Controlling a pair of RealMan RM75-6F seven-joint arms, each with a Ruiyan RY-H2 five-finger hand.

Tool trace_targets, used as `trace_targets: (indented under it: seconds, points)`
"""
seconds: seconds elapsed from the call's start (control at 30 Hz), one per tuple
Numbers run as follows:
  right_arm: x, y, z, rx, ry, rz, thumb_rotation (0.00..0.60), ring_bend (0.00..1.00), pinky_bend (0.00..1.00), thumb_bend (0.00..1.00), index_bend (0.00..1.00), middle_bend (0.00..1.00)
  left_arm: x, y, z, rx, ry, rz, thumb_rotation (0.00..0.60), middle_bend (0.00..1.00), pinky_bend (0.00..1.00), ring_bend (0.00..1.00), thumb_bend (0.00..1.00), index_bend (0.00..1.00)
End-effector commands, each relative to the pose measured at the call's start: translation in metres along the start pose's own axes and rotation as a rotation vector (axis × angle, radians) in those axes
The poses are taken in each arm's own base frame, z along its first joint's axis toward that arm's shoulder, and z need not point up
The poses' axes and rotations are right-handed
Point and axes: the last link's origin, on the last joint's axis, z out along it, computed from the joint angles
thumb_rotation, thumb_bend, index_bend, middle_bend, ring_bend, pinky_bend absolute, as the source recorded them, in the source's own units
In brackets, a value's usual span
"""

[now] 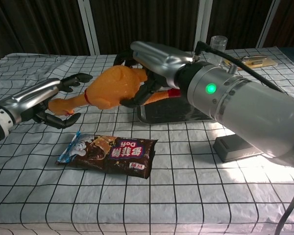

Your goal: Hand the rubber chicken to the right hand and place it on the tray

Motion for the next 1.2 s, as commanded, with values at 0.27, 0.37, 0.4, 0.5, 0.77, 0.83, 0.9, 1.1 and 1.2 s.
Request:
trace_targets:
  seconds: [0.27,0.37,0.4,0.5,0.77,0.83,0.9,1.1,1.2]
  points:
    - [0.027,0.038,-0.015,-0.030,0.072,0.012,0.600,0.83,1.00,0.52,1.00,0.88,0.025,-0.032,-0.017,0.021,0.050,0.072,0.600,0.00,0.00,0.00,0.39,0.00]
    - [0.037,0.059,-0.024,-0.044,0.109,0.024,0.600,0.83,1.00,0.52,1.00,0.88,0.033,-0.047,-0.023,0.060,0.063,0.082,0.600,0.00,0.00,0.00,0.39,0.00]
    - [0.041,0.070,-0.029,-0.051,0.135,0.029,0.600,0.83,1.00,0.52,1.00,0.88,0.037,-0.054,-0.027,0.080,0.072,0.083,0.600,0.00,0.00,0.00,0.39,0.00]
    - [0.045,0.104,-0.037,-0.087,0.179,0.043,0.600,0.83,1.00,0.52,1.00,0.88,0.044,-0.072,-0.035,0.127,0.092,0.075,0.600,0.00,0.00,0.00,0.39,0.00]
    - [0.028,0.168,-0.023,-0.171,0.219,0.107,0.600,0.83,1.00,0.52,1.00,0.88,0.049,-0.100,-0.045,0.208,0.092,0.065,0.600,0.00,0.00,0.00,0.39,0.00]
    - [0.021,0.175,-0.016,-0.172,0.232,0.126,0.600,0.83,1.00,0.52,1.00,0.88,0.048,-0.103,-0.045,0.218,0.092,0.063,0.600,0.00,0.00,0.00,0.39,0.00]
    - [0.018,0.176,-0.013,-0.173,0.231,0.134,0.600,0.83,0.99,0.52,1.00,0.88,0.048,-0.104,-0.045,0.222,0.092,0.063,0.600,0.00,0.00,0.00,0.39,0.00]
    - [-0.012,0.185,0.003,-0.191,0.200,0.143,0.600,0.71,0.87,0.52,0.91,0.86,0.044,-0.111,-0.046,0.244,0.073,0.057,0.600,0.00,0.00,0.00,0.39,0.00]
    - [-0.023,0.185,0.011,-0.184,0.179,0.145,0.600,0.56,0.73,0.52,0.77,0.75,0.042,-0.113,-0.045,0.251,0.068,0.051,0.600,0.00,0.00,0.00,0.39,0.00]
